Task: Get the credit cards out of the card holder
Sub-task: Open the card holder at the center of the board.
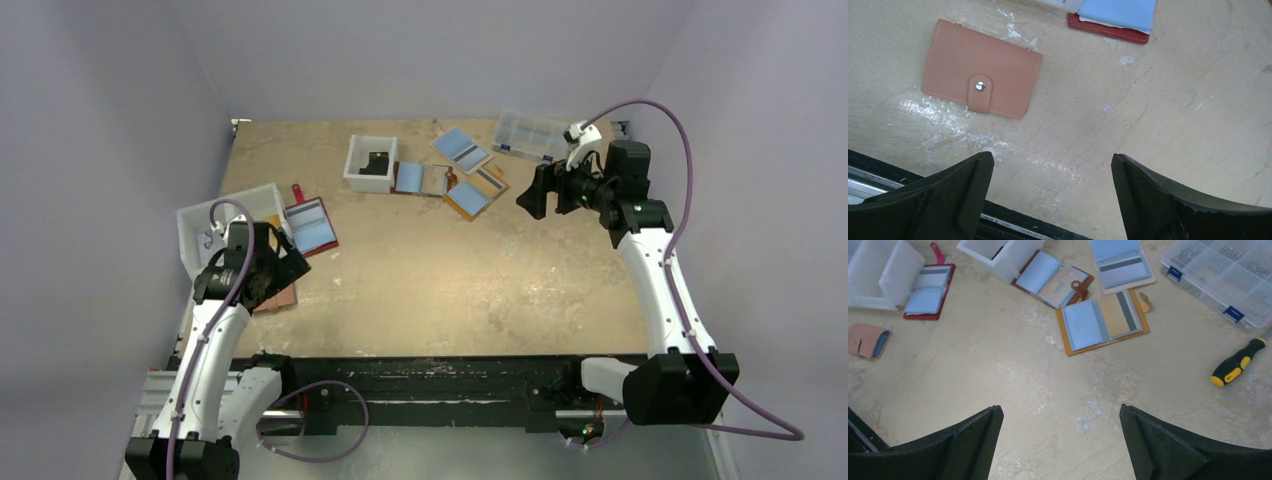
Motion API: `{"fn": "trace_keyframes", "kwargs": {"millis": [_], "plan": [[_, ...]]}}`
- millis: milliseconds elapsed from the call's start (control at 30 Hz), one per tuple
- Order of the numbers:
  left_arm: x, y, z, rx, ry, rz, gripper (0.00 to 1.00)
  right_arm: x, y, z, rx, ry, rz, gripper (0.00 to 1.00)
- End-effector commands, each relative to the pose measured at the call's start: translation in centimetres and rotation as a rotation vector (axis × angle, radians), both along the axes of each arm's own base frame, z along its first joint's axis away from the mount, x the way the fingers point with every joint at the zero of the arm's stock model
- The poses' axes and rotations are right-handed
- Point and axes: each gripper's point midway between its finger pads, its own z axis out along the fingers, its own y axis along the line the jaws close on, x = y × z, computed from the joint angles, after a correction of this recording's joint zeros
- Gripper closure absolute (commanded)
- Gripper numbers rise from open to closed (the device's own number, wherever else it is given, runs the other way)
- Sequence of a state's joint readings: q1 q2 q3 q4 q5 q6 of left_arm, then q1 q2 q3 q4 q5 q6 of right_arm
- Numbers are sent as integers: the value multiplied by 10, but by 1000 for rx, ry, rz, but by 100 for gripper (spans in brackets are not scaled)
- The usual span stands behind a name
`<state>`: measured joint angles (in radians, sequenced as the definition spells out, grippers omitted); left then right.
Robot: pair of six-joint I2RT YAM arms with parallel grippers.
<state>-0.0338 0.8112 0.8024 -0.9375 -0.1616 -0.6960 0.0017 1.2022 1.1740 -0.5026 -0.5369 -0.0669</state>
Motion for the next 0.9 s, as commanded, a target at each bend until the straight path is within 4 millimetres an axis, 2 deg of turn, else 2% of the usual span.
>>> {"fn": "trace_keyframes", "kwargs": {"millis": [0, 200, 500, 633, 867], "plan": [[2, 4, -16, -11, 35, 73, 5, -17, 17, -2, -23, -40, 191, 1], [6, 7, -36, -12, 83, 135, 18, -27, 27, -24, -11, -6, 299, 1], [6, 17, -62, 102, 197, 194, 18, -21, 33, -51, 20, 47, 343, 1], [5, 15, -75, 241, 259, 172, 18, -20, 34, -57, 27, 56, 352, 1], [16, 24, -94, 337, 298, 134, 24, -20, 35, -62, 29, 60, 359, 1]]}}
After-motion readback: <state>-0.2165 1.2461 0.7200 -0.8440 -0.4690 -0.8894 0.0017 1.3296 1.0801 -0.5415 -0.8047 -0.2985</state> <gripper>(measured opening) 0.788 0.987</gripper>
